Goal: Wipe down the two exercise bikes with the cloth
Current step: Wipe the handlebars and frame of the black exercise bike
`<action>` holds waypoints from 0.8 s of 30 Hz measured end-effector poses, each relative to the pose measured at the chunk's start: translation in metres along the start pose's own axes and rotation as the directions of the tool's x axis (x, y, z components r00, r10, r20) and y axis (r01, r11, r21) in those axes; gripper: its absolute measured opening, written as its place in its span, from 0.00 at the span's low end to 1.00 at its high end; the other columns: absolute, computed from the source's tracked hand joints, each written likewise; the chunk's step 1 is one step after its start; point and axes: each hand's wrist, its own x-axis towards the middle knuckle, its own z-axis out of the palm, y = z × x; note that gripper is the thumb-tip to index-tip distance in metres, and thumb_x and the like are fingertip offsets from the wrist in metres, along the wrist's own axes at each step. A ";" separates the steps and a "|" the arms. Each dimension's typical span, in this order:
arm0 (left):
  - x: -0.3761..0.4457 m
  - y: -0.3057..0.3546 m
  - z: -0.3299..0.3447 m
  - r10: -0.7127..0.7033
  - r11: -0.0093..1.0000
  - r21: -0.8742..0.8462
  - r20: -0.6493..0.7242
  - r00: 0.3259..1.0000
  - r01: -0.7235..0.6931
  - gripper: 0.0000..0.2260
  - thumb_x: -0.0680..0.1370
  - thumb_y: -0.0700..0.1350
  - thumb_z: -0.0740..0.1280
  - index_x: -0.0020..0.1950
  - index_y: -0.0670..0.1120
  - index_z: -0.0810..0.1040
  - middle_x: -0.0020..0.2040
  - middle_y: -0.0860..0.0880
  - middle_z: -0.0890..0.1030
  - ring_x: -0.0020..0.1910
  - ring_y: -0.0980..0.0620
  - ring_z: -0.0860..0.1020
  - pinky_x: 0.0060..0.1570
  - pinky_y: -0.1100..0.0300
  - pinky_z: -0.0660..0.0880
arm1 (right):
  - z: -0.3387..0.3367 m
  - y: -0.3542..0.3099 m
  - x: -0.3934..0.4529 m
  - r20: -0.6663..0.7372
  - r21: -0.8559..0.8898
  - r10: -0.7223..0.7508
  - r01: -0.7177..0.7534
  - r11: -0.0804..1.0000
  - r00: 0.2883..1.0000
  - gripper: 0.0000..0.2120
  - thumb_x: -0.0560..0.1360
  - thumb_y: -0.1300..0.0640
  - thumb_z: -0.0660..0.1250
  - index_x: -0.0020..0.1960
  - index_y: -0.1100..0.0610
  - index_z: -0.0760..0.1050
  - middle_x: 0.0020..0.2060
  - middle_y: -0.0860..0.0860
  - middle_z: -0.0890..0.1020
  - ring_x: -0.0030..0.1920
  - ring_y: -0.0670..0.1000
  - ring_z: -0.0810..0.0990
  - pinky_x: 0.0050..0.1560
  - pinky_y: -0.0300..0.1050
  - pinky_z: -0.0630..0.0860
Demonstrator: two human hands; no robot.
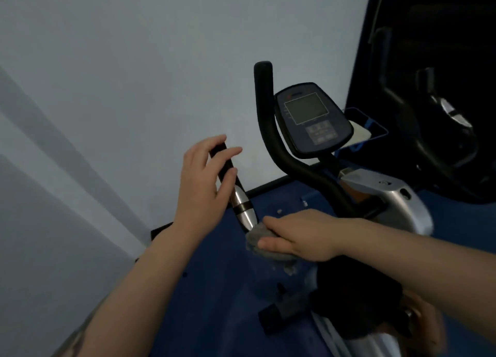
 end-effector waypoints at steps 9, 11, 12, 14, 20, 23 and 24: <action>0.019 -0.045 0.013 0.076 0.948 -0.318 0.154 0.985 -0.023 0.20 0.81 0.45 0.60 0.73 0.47 0.67 0.64 0.49 0.71 0.64 0.54 0.69 0.66 0.67 0.64 | 0.036 -0.057 -0.002 -0.362 0.008 0.436 -0.465 0.885 0.824 0.12 0.84 0.44 0.45 0.58 0.48 0.62 0.45 0.44 0.66 0.49 0.49 0.68 0.59 0.50 0.60; 0.030 -0.053 0.013 0.128 0.934 -0.352 0.184 0.974 -0.056 0.18 0.80 0.48 0.63 0.70 0.48 0.70 0.59 0.52 0.72 0.59 0.57 0.72 0.61 0.71 0.67 | 0.039 -0.076 0.014 -0.425 0.173 0.553 -0.535 0.827 0.717 0.07 0.84 0.48 0.50 0.60 0.47 0.60 0.51 0.48 0.69 0.54 0.53 0.70 0.59 0.52 0.60; 0.034 -0.056 0.013 0.164 0.927 -0.366 0.200 0.966 -0.082 0.17 0.80 0.49 0.63 0.68 0.48 0.72 0.58 0.53 0.72 0.58 0.60 0.73 0.58 0.71 0.68 | 0.037 -0.084 0.027 -0.443 0.301 0.625 -0.550 0.779 0.642 0.05 0.84 0.49 0.50 0.58 0.47 0.60 0.53 0.49 0.70 0.55 0.54 0.71 0.57 0.52 0.61; 0.039 -0.058 0.017 0.215 0.916 -0.381 0.202 0.956 -0.125 0.15 0.80 0.50 0.61 0.65 0.47 0.73 0.55 0.53 0.73 0.54 0.64 0.72 0.54 0.73 0.68 | 0.021 -0.091 0.056 -0.418 0.546 0.751 -0.519 0.658 0.511 0.10 0.83 0.45 0.47 0.54 0.49 0.62 0.55 0.50 0.74 0.56 0.54 0.73 0.54 0.51 0.63; 0.030 -0.053 0.034 0.123 0.913 -0.400 0.070 0.990 -0.085 0.12 0.81 0.44 0.57 0.64 0.46 0.72 0.55 0.52 0.69 0.53 0.67 0.70 0.53 0.76 0.66 | 0.036 -0.096 0.050 -0.563 0.419 0.653 -0.507 0.754 0.506 0.25 0.77 0.36 0.39 0.64 0.49 0.62 0.54 0.46 0.73 0.50 0.48 0.73 0.49 0.46 0.71; 0.029 -0.054 0.035 0.112 0.908 -0.412 0.071 0.991 -0.073 0.13 0.81 0.45 0.57 0.65 0.48 0.71 0.55 0.53 0.68 0.54 0.67 0.70 0.54 0.77 0.65 | 0.039 -0.097 0.051 -0.591 0.362 0.650 -0.563 0.743 0.477 0.27 0.75 0.36 0.36 0.64 0.48 0.60 0.54 0.45 0.73 0.50 0.47 0.74 0.48 0.44 0.70; 0.029 -0.055 0.034 0.110 0.906 -0.419 0.084 0.990 -0.065 0.13 0.81 0.46 0.57 0.65 0.49 0.70 0.55 0.54 0.68 0.54 0.67 0.70 0.53 0.76 0.66 | 0.030 -0.095 0.060 -0.593 0.405 0.660 -0.538 0.739 0.461 0.25 0.77 0.37 0.37 0.62 0.49 0.61 0.53 0.46 0.75 0.49 0.48 0.75 0.47 0.46 0.71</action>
